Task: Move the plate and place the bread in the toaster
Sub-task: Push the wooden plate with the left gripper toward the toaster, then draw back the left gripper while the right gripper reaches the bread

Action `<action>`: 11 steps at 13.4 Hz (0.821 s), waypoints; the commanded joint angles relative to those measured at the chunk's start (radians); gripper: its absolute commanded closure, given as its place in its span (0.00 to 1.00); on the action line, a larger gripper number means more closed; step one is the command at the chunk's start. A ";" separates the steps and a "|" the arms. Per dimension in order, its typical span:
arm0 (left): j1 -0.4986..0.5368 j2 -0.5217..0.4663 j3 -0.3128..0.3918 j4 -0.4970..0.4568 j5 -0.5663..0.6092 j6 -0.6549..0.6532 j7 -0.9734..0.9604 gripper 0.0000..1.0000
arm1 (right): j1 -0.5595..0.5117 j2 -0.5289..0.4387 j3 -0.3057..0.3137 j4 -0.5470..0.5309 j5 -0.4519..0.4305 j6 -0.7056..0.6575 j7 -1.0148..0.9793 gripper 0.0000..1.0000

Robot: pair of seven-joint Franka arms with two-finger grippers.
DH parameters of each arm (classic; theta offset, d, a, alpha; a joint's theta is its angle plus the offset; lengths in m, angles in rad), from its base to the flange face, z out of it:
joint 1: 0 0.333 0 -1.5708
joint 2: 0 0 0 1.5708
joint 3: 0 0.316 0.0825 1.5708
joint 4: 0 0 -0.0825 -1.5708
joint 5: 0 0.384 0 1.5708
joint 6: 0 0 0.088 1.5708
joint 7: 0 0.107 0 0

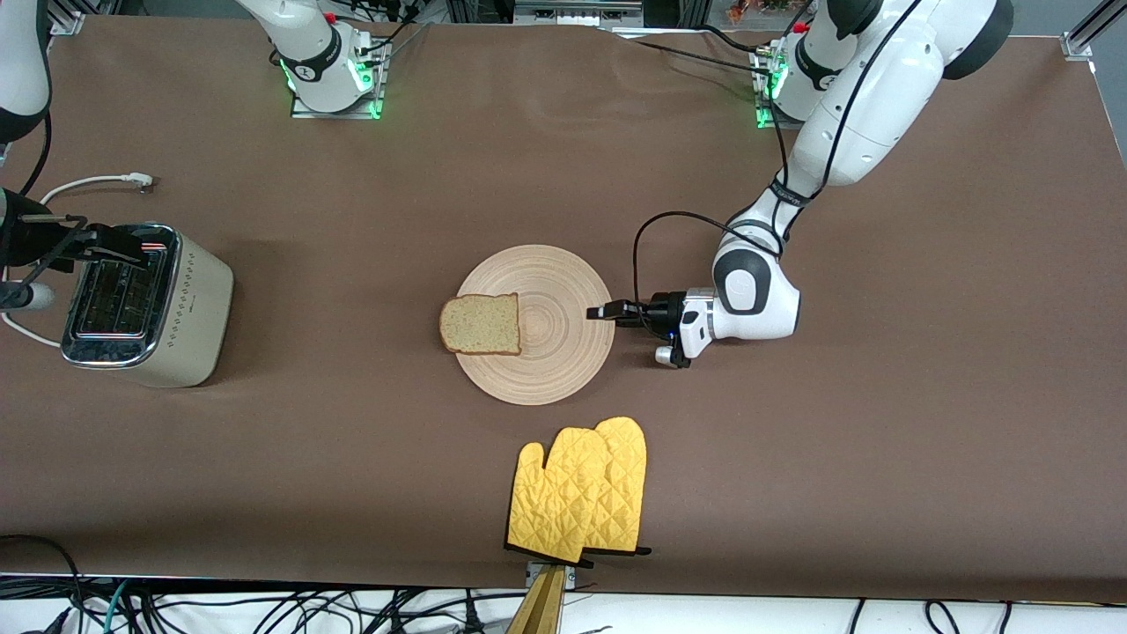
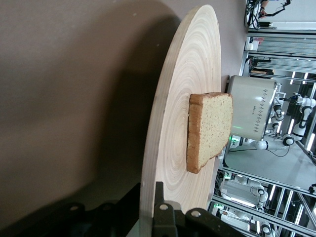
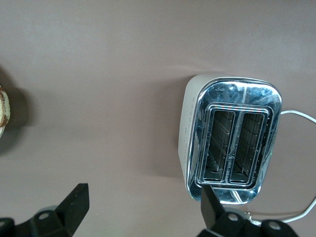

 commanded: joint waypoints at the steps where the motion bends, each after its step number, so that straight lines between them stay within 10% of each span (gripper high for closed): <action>1: -0.009 0.005 0.007 0.024 -0.042 -0.009 0.018 1.00 | 0.000 0.016 0.008 0.000 0.021 0.004 0.002 0.00; 4: 0.000 -0.005 0.023 0.016 -0.048 -0.019 0.020 0.54 | 0.002 0.045 0.011 -0.004 0.119 0.022 0.003 0.00; 6: 0.015 -0.007 0.024 0.002 -0.048 -0.022 0.046 0.00 | 0.000 0.071 0.011 -0.029 0.197 0.054 0.003 0.00; 11: 0.188 -0.074 0.038 -0.044 -0.002 -0.146 0.078 0.00 | 0.035 0.138 0.013 -0.137 0.426 0.221 0.005 0.00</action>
